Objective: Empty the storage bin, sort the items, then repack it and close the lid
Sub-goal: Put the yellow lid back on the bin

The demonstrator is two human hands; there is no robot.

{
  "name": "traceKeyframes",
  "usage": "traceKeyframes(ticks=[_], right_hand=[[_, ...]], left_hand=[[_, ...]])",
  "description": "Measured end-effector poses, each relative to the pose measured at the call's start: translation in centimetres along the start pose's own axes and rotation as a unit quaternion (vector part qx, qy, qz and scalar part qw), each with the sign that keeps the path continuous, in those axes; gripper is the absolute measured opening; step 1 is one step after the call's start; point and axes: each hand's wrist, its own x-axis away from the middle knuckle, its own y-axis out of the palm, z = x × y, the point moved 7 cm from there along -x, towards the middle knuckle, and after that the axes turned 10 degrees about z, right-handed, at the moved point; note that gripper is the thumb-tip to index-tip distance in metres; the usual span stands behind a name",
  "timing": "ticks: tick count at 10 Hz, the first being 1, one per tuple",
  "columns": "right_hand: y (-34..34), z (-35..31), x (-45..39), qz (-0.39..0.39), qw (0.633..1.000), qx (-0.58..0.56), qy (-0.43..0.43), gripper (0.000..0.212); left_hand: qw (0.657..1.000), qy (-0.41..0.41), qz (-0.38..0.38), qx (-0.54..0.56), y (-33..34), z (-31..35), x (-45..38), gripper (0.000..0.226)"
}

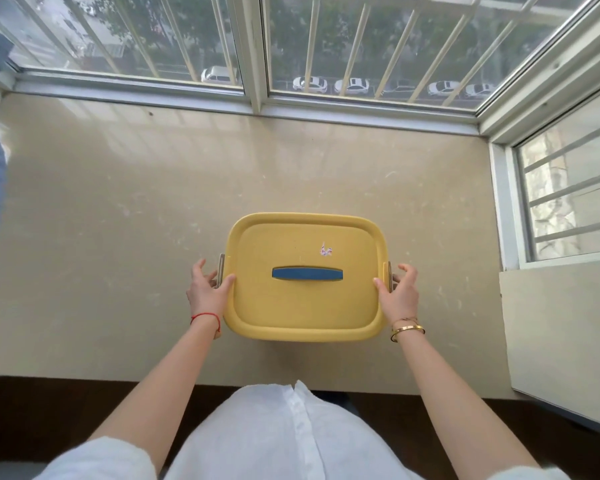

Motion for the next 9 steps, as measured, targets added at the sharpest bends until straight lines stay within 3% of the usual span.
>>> traceKeyframes(ticks=[1, 2, 3, 5, 6, 9], right_hand=[[0.2, 0.2, -0.2, -0.009, 1.000, 0.008, 0.010, 0.053], [0.3, 0.0, -0.1, 0.006, 1.000, 0.026, -0.010, 0.041], [0.6, 0.0, -0.1, 0.031, 0.998, 0.047, -0.033, 0.035], [1.1, -0.6, 0.3, 0.053, 0.990, 0.099, -0.080, 0.030], [1.1, -0.7, 0.3, 0.056, 0.988, 0.112, -0.087, 0.029], [0.2, -1.4, 0.9, 0.005, 0.989, 0.120, -0.088, 0.040]], left_hand=[[0.999, 0.010, -0.034, -0.040, 0.5, 0.0, -0.7, 0.054], [0.997, 0.047, -0.004, -0.056, 0.3, 0.9, -0.2, 0.026], [0.986, 0.106, 0.038, -0.127, 0.4, 1.8, 0.5, 0.015], [0.954, 0.146, 0.079, -0.249, 1.6, 2.7, 1.8, 0.016], [0.949, 0.159, 0.057, -0.265, 1.9, 2.5, 2.1, 0.038], [0.955, 0.179, -0.025, -0.234, 2.2, 1.0, 3.6, 0.069]])
